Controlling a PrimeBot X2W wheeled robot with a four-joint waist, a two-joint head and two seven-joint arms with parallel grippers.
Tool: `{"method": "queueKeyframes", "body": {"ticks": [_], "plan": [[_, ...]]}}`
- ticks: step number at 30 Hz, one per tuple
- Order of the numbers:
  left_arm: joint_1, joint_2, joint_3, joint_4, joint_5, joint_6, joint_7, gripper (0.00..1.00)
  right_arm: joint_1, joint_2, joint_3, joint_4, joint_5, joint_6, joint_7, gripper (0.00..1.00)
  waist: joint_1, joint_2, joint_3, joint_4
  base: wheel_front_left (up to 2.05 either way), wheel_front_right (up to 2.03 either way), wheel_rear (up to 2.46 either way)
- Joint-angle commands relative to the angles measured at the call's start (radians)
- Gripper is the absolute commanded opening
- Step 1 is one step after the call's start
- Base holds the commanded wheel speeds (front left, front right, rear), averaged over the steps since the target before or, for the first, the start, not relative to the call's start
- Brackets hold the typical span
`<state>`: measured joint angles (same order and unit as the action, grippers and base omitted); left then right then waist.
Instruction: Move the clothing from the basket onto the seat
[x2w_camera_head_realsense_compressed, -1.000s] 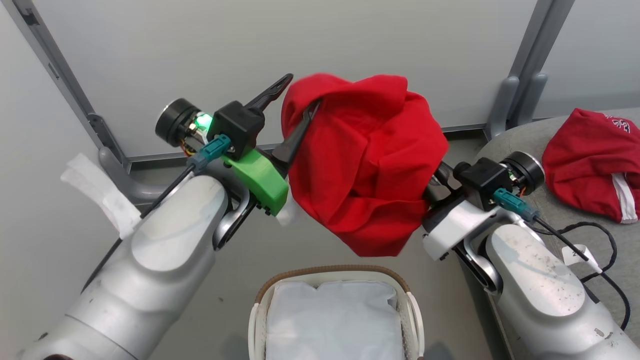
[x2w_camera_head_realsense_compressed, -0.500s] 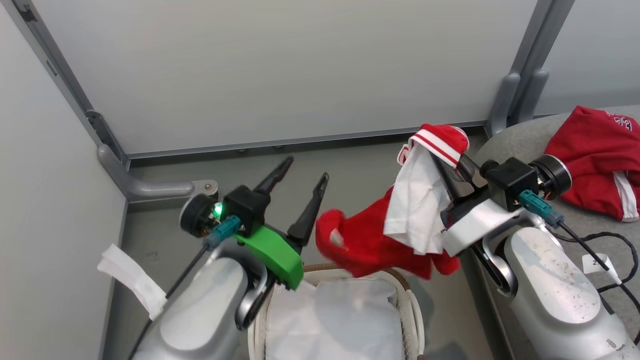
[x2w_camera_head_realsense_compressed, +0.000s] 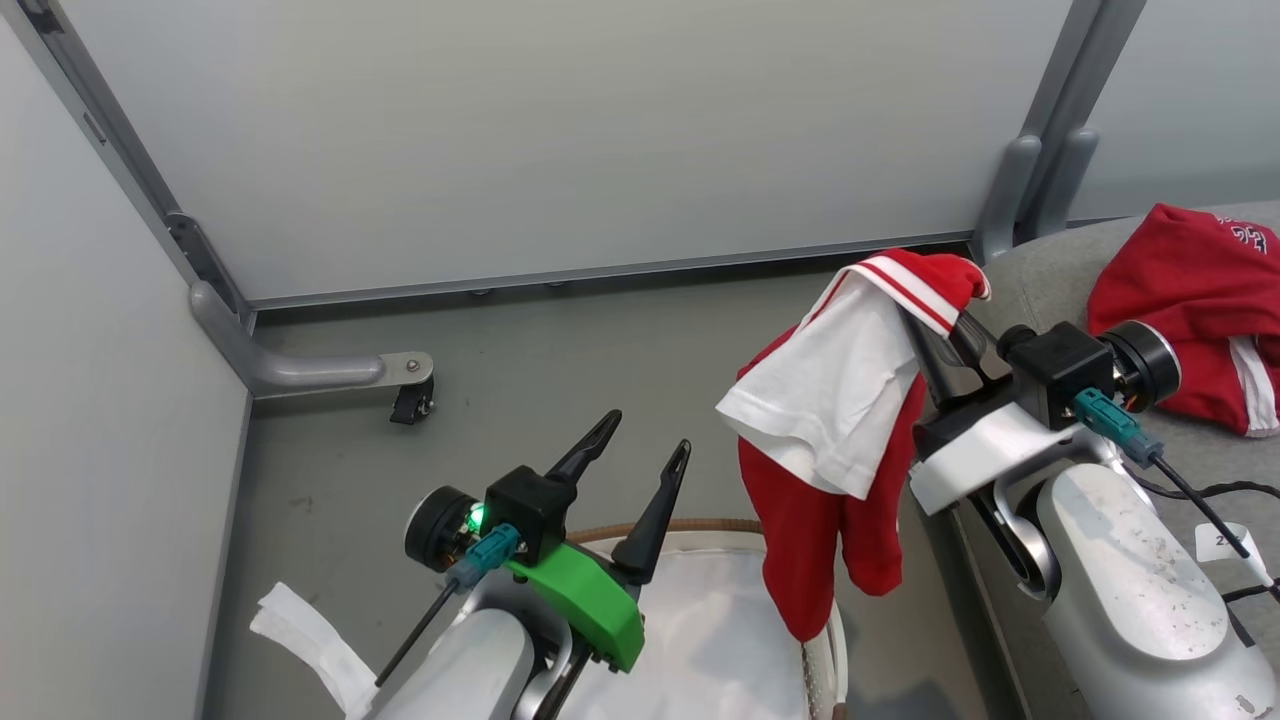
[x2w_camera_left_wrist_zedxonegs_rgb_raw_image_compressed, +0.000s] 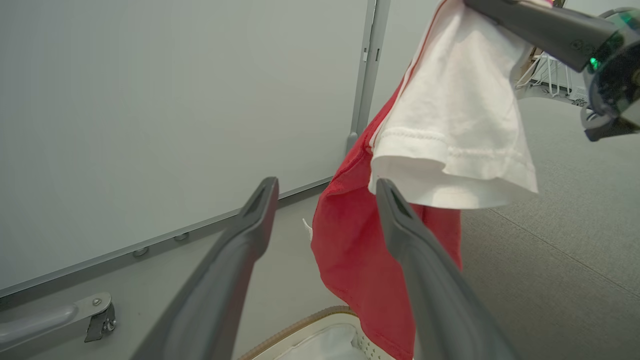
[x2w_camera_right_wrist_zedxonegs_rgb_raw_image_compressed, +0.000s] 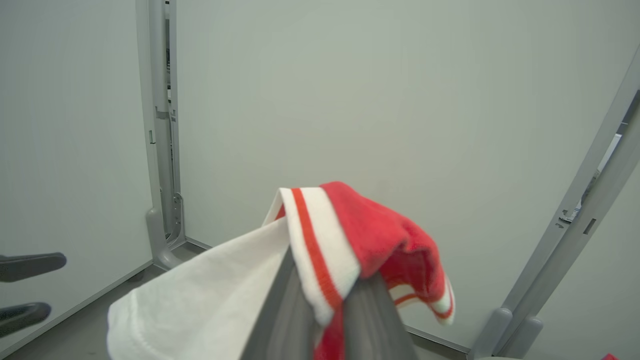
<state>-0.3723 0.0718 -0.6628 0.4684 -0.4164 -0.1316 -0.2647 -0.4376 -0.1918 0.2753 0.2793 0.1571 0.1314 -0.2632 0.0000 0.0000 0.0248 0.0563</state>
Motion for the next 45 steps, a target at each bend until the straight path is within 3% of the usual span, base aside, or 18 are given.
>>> {"method": "queueKeyframes", "body": {"ticks": [1,11,32,45], "plan": [[0.017,-0.004,0.005,-0.002,0.011,0.002,0.001,1.0,0.015,-0.005,-0.007,-0.008,-0.004,-0.001,-0.002,0.0,0.0,0.0,0.001,-0.002,0.0,0.0,0.0],[0.03,-0.013,0.006,-0.03,0.022,0.002,0.001,1.0,-0.008,-0.03,-0.021,-0.018,-0.023,-0.001,-0.002,0.0,0.0,0.0,0.018,-0.049,0.0,0.0,0.0],[-0.017,-0.019,-0.019,-0.042,0.05,0.002,0.001,1.0,-0.097,-0.128,-0.058,-0.075,-0.04,-0.001,-0.002,0.0,0.0,0.0,0.123,-0.341,0.0,0.0,0.0],[-0.031,-0.019,-0.032,-0.043,0.057,0.002,0.001,1.0,-0.089,-0.143,-0.072,-0.093,-0.046,-0.001,-0.002,0.0,0.0,0.0,0.158,-0.391,0.0,0.0,0.0]]}}
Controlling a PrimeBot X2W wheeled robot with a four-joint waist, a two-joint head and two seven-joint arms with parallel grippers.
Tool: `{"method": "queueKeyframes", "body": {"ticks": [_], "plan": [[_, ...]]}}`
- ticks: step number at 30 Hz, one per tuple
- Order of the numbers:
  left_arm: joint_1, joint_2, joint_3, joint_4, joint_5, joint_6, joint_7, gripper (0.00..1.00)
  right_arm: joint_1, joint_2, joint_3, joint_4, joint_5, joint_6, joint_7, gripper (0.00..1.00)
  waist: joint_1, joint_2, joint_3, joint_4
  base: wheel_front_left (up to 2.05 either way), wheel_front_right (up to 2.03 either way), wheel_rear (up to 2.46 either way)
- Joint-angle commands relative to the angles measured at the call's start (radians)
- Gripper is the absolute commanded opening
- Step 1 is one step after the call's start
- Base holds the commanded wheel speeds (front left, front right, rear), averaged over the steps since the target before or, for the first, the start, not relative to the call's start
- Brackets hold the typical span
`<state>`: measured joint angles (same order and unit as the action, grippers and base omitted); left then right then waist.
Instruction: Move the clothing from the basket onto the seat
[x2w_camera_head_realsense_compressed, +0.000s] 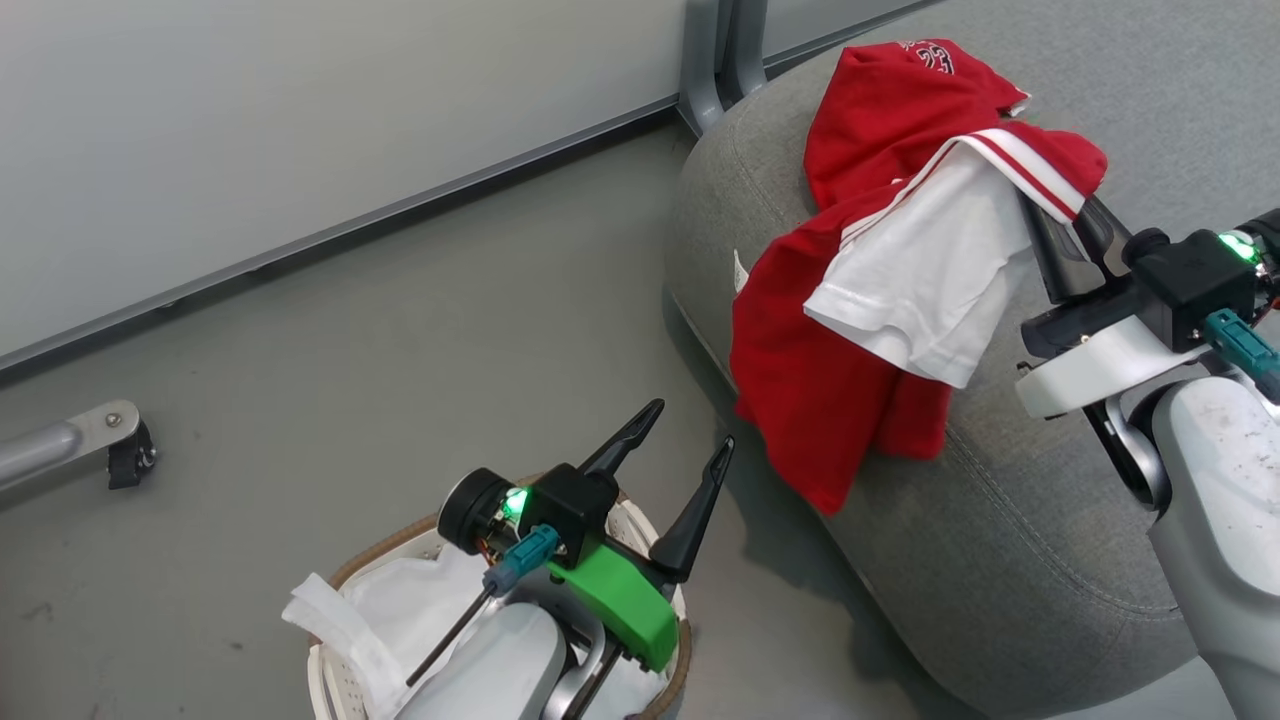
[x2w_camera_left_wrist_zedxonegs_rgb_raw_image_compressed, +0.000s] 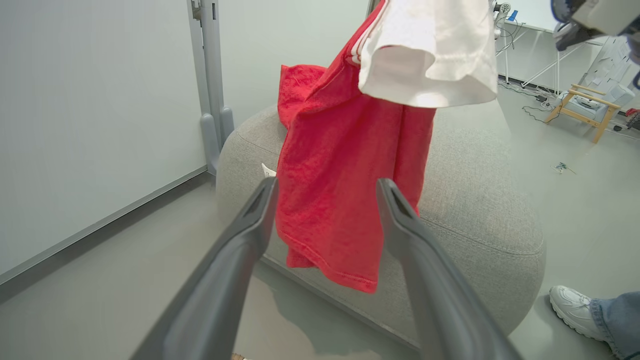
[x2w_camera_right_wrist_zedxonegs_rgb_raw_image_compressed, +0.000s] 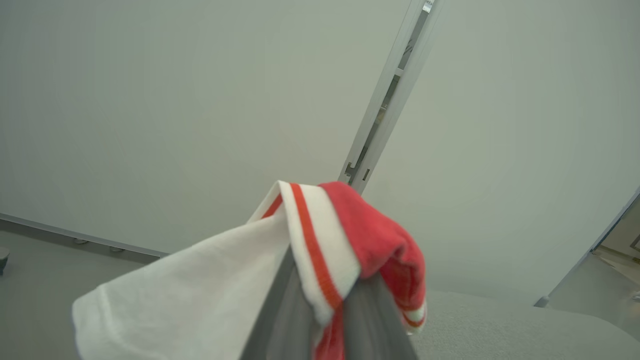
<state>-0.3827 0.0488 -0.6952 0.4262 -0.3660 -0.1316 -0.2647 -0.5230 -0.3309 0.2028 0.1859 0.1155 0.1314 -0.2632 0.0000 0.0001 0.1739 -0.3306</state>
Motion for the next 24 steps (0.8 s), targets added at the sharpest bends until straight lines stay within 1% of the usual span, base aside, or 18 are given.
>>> {"method": "queueKeyframes", "body": {"ticks": [1,6,9,13,17,20,24], "plan": [[-0.022,0.004,-0.001,-0.001,0.008,0.002,0.001,1.0,-0.014,-0.007,0.004,0.002,-0.004,-0.001,-0.002,0.0,0.0,-0.0001,0.013,-0.003,0.0,0.0,0.0],[-0.029,0.003,-0.002,-0.005,-0.001,0.002,0.001,1.0,-0.079,-0.024,0.006,-0.002,0.001,-0.001,-0.002,0.0,0.0,-0.0001,0.035,0.009,0.0,0.0,0.0],[-0.032,0.005,0.004,-0.007,0.003,0.002,0.001,1.0,-0.15,-0.059,0.022,0.02,0.024,-0.001,-0.003,0.0,0.0,-0.0001,0.051,0.015,0.0,0.0,0.0],[-0.037,0.01,0.011,-0.01,0.013,0.002,0.001,1.0,-0.303,-0.135,0.036,0.097,0.072,-0.001,0.0,0.0,0.0,-0.0001,0.079,0.028,0.0,0.0,0.0],[-0.048,0.011,0.013,-0.018,0.023,0.002,0.001,1.0,-0.476,-0.229,0.043,0.172,0.137,-0.001,0.042,0.0,0.0,-0.0001,0.117,0.055,0.0,0.0,0.0],[-0.072,0.022,0.022,-0.023,0.037,0.002,0.001,1.0,-0.607,-0.314,0.043,0.212,0.175,-0.001,0.088,0.0,0.0,-0.0001,0.171,0.077,0.0,0.0,0.0],[-0.097,0.031,0.046,-0.033,0.051,0.002,0.001,1.0,-0.734,-0.39,0.022,0.274,0.2,-0.001,0.11,0.0,0.0,-0.0001,0.246,0.1,0.0,0.0,0.0]]}}
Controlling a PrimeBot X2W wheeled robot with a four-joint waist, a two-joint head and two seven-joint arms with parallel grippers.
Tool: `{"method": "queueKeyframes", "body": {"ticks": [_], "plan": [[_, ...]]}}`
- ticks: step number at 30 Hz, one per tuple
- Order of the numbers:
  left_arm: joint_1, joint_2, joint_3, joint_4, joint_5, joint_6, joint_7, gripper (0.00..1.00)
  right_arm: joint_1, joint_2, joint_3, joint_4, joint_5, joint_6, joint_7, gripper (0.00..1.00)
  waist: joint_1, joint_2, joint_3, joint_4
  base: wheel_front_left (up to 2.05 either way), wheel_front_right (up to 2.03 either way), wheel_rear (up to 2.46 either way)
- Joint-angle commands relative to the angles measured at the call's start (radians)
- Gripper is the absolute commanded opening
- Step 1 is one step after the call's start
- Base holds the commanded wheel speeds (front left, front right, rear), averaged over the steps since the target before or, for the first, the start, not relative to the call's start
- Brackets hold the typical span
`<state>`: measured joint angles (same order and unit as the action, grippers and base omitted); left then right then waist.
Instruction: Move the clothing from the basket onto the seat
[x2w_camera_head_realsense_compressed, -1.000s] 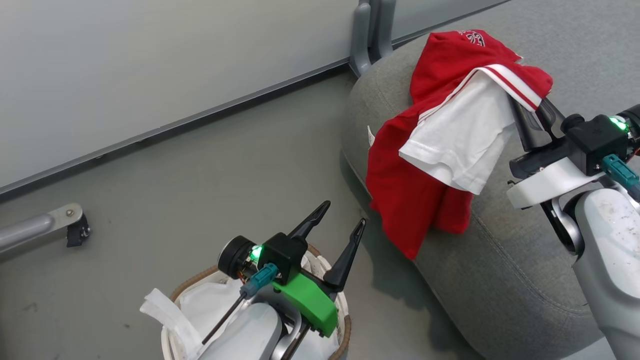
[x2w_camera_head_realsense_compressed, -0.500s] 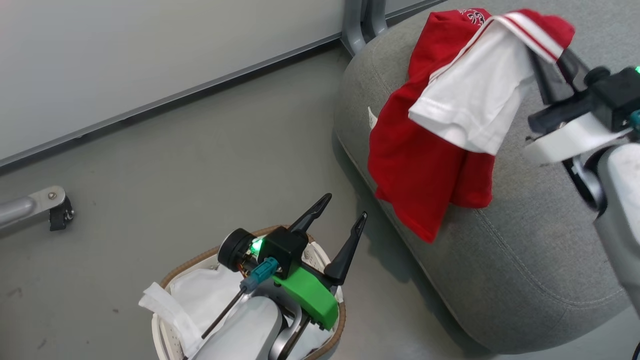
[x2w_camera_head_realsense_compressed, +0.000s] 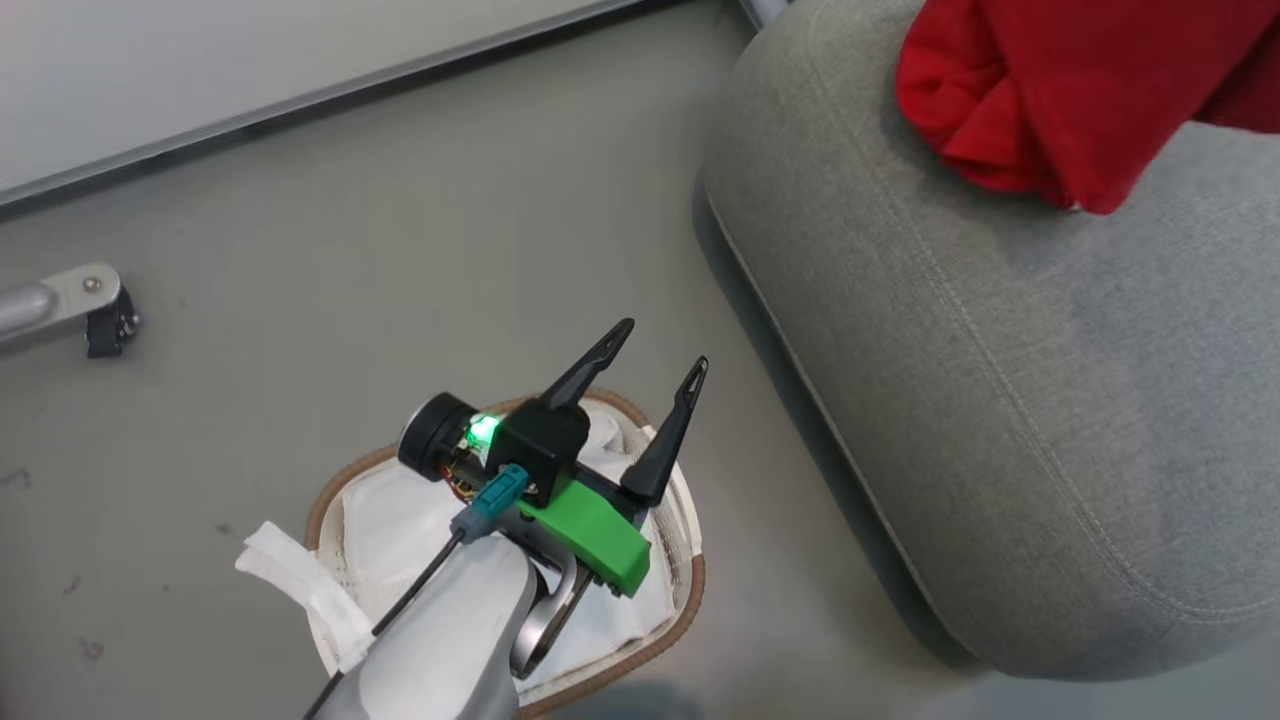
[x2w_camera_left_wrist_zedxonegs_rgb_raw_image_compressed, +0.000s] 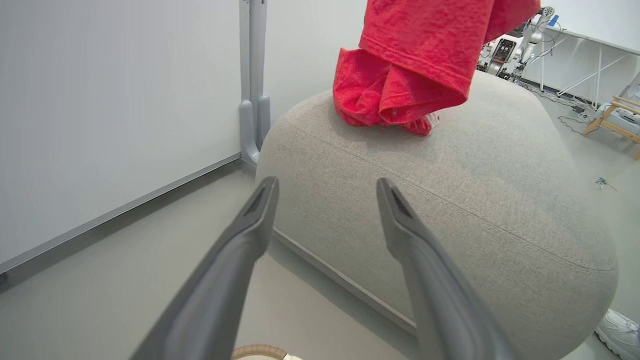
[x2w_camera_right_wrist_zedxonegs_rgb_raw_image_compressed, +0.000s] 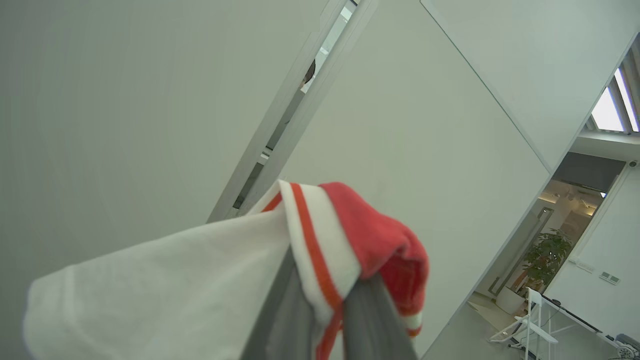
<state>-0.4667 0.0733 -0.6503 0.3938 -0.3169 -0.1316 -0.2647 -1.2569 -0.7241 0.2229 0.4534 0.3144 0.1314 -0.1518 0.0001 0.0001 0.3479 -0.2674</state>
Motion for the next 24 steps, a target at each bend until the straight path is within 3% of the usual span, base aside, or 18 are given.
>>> {"method": "queueKeyframes", "body": {"ticks": [1,4,8,17,24], "plan": [[-0.019,0.008,0.006,-0.003,0.006,0.002,0.001,1.0,-0.021,-0.014,0.003,0.023,0.006,-0.001,-0.001,0.0,-0.0001,-0.0001,0.091,0.041,0.0,0.0,0.0],[-0.035,0.025,0.017,-0.01,0.024,0.002,0.001,1.0,-0.063,-0.039,0.015,0.084,0.009,-0.001,-0.022,0.0,-0.0001,-0.0001,0.149,0.048,0.0,0.0,0.0],[-0.051,0.041,0.024,-0.017,0.045,0.002,0.001,1.0,-0.049,-0.025,0.001,0.183,0.027,-0.001,-0.058,0.0,-0.0001,-0.0001,0.218,0.053,0.0,0.0,0.0],[-0.062,0.065,0.032,-0.044,0.077,0.002,0.001,1.0,0.048,0.129,-0.055,0.399,0.057,-0.001,-0.113,0.0,-0.0001,-0.0001,0.303,0.041,0.0,0.0,0.0],[-0.074,0.075,0.007,-0.062,0.09,0.002,0.001,1.0,0.182,0.226,-0.096,0.386,0.01,-0.001,-0.114,0.0,-0.0001,-0.0001,0.313,0.023,0.0,0.0,0.0]]}}
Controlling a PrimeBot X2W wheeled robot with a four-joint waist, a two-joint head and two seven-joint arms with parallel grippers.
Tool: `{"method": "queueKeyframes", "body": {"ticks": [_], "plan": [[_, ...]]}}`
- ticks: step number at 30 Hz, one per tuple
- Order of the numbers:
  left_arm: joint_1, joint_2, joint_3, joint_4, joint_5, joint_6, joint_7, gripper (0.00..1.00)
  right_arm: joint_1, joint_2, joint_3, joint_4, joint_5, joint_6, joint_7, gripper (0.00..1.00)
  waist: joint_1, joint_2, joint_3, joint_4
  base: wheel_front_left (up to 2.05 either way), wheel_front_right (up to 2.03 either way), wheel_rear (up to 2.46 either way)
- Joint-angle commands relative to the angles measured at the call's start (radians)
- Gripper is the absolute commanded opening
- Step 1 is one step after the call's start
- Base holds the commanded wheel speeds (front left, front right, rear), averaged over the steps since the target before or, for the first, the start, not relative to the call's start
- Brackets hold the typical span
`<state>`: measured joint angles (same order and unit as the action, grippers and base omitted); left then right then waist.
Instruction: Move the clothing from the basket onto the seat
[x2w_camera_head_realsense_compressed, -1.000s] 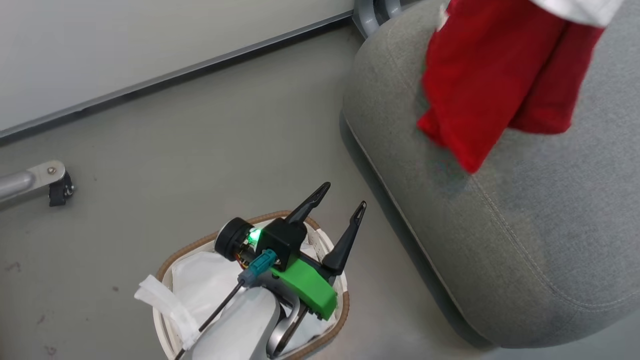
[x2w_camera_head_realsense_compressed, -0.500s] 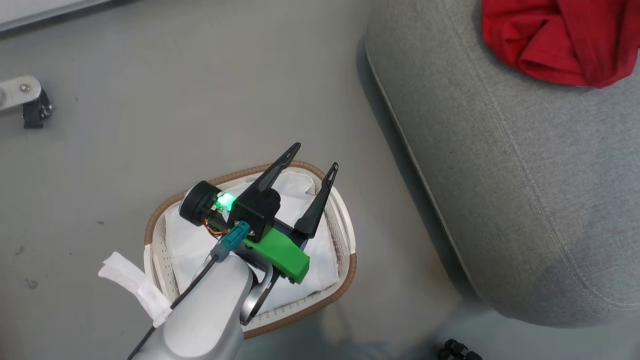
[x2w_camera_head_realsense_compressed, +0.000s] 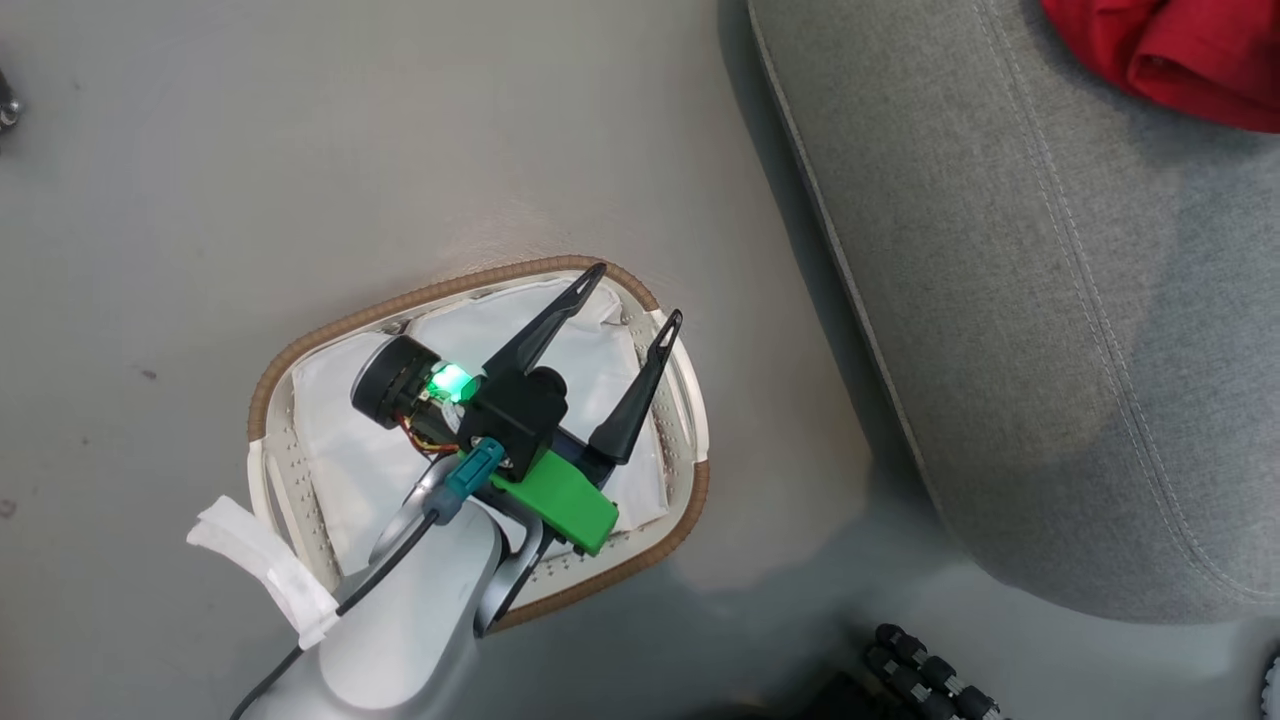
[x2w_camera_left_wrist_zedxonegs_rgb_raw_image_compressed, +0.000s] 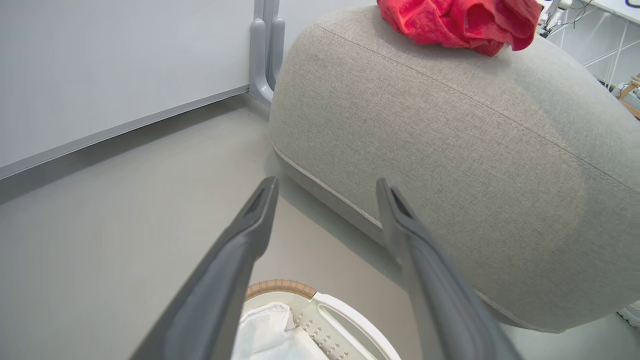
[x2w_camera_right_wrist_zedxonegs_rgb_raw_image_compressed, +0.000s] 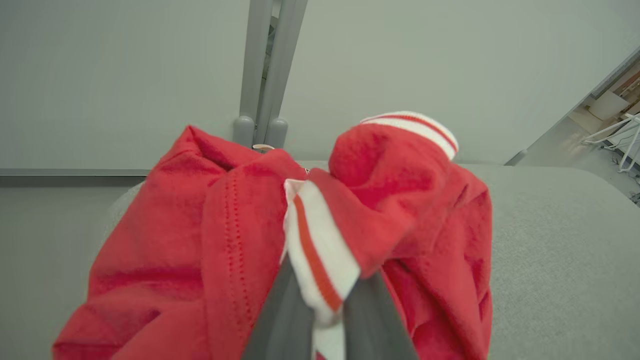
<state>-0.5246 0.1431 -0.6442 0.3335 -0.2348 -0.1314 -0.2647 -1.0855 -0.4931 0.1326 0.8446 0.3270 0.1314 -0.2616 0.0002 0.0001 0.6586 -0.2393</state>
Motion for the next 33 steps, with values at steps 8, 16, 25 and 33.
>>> {"method": "queueKeyframes", "body": {"ticks": [8,16,25,33], "plan": [[-0.003,0.009,0.005,0.01,0.0,0.002,0.001,1.0,0.134,0.059,-0.053,-0.083,-0.058,-0.001,-0.005,1.0,-0.0002,-0.0001,-0.03,-0.026,0.0,0.0,0.0],[0.023,-0.007,0.006,0.014,-0.003,0.002,0.001,1.0,0.267,0.106,-0.092,-0.169,-0.131,-0.001,-0.005,1.0,-0.0002,-0.0001,-0.103,-0.03,0.0,0.0,0.0],[0.06,-0.046,0.022,0.019,-0.044,0.002,0.001,1.0,0.36,0.093,-0.077,-0.21,-0.163,-0.001,-0.005,1.0,-0.0002,-0.0001,-0.25,0.009,0.0,0.0,0.0],[0.102,-0.081,0.088,0.015,-0.067,0.005,0.001,1.0,0.353,0.052,-0.066,-0.238,-0.172,-0.001,-0.005,1.0,-0.0002,-0.0001,-0.378,0.094,0.0,0.0,0.0]]}}
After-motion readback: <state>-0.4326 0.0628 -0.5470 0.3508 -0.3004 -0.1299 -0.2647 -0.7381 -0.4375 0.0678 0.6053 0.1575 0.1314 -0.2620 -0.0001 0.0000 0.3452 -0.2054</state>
